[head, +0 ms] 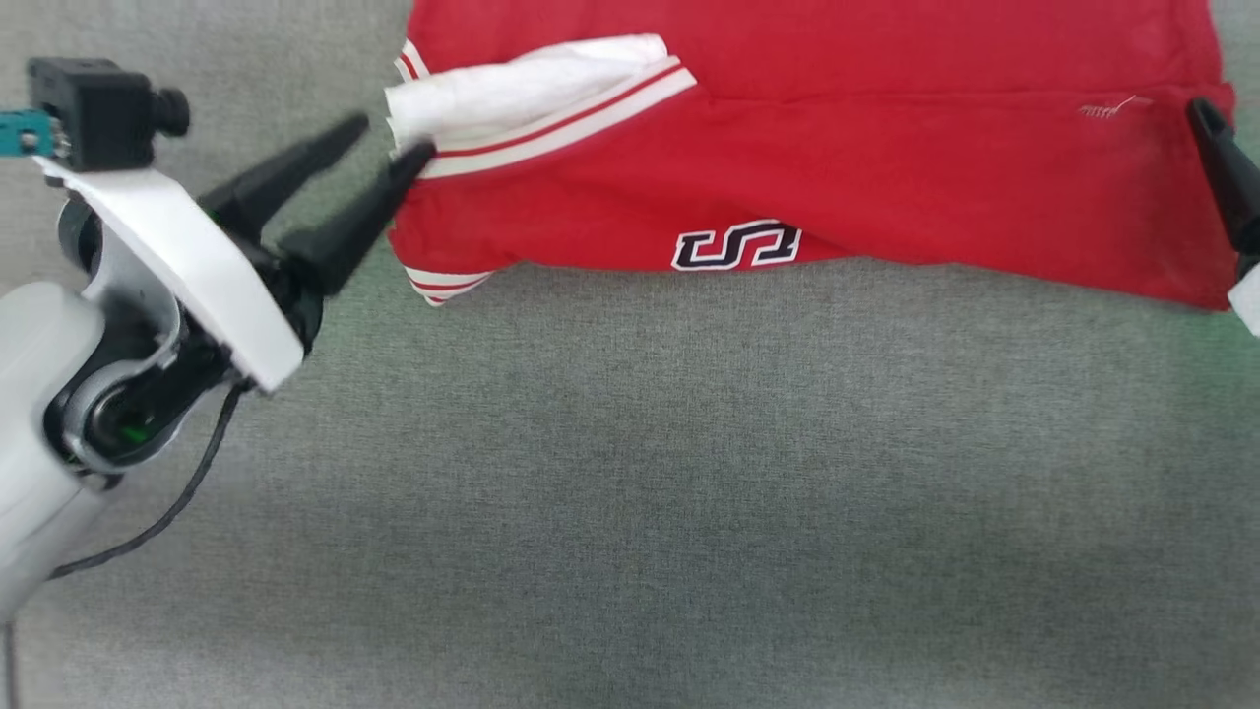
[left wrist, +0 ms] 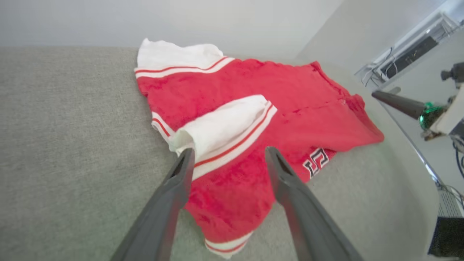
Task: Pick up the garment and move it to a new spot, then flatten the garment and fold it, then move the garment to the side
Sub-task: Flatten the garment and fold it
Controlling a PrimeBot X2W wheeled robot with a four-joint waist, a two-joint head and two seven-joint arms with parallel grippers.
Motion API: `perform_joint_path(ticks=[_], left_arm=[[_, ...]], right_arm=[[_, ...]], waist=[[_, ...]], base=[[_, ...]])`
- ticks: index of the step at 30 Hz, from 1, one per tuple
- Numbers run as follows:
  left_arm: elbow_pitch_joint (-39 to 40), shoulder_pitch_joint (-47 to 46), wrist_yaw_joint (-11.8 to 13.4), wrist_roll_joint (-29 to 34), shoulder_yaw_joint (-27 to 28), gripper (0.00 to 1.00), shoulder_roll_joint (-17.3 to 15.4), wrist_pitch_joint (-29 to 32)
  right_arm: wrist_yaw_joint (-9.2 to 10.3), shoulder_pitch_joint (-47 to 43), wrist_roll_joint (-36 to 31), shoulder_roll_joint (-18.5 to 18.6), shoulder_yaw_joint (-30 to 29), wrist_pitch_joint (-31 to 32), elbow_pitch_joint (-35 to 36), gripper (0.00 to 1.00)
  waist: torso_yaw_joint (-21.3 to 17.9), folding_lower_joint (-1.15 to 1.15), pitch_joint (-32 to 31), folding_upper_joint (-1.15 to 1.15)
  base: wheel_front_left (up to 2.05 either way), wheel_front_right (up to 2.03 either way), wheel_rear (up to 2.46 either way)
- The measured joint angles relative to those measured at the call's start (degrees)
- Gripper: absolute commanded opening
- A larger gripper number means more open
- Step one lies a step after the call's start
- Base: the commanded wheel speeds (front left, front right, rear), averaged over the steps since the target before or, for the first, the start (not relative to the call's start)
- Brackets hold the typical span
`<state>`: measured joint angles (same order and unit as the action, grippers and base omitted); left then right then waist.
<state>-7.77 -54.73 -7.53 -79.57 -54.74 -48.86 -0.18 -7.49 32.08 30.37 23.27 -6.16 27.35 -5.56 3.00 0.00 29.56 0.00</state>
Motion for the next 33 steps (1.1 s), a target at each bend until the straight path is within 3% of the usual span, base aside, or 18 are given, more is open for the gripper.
perform_joint_path(ticks=[7,20,24,25,27,33], left_arm=[[0.58,-2.15,0.0,-0.29,-6.68,1.0,-5.22,13.84],[-7.11,-7.83,-0.02,-6.87,-8.64,1.0,-0.79,26.46],[-9.83,-9.54,-0.14,-7.14,-9.36,0.67,-0.03,29.58],[-10.24,-9.86,-0.19,-7.12,-9.6,0.4,0.05,30.03],[-10.8,-10.21,-0.2,-7.48,-9.6,0.0,-0.05,30.88],[-10.02,-10.32,-0.1,-9.23,-9.44,0.0,-0.38,31.41]], right_arm=[[0.0,-1.51,0.51,0.29,-0.71,-0.48,1.58,1.0],[0.0,-1.87,0.23,-0.69,0.16,-0.25,4.93,1.0],[0.0,-1.83,-0.21,-1.36,0.23,-0.18,5.56,1.0],[0.0,-1.82,-0.24,-1.54,0.26,-0.18,5.73,1.0],[0.0,-1.82,-0.48,-1.79,0.36,-0.15,5.92,1.0],[0.0,-2.16,-2.15,-0.31,1.75,1.55,6.9,1.0]], waist=[[0.07,0.0,-2.16,0.0],[-3.12,0.0,1.73,0.0],[-4.25,0.0,2.99,0.01],[-4.5,0.0,3.21,0.0],[-4.94,0.0,3.55,0.01],[-5.36,0.0,3.93,0.01]], base=[[0.0,0.0,0.0],[0.0,0.0,0.0],[0.0,0.0,0.0],[0.0,0.0,0.0],[0.0,0.0,0.0],[0.0,0.0,0.0]])
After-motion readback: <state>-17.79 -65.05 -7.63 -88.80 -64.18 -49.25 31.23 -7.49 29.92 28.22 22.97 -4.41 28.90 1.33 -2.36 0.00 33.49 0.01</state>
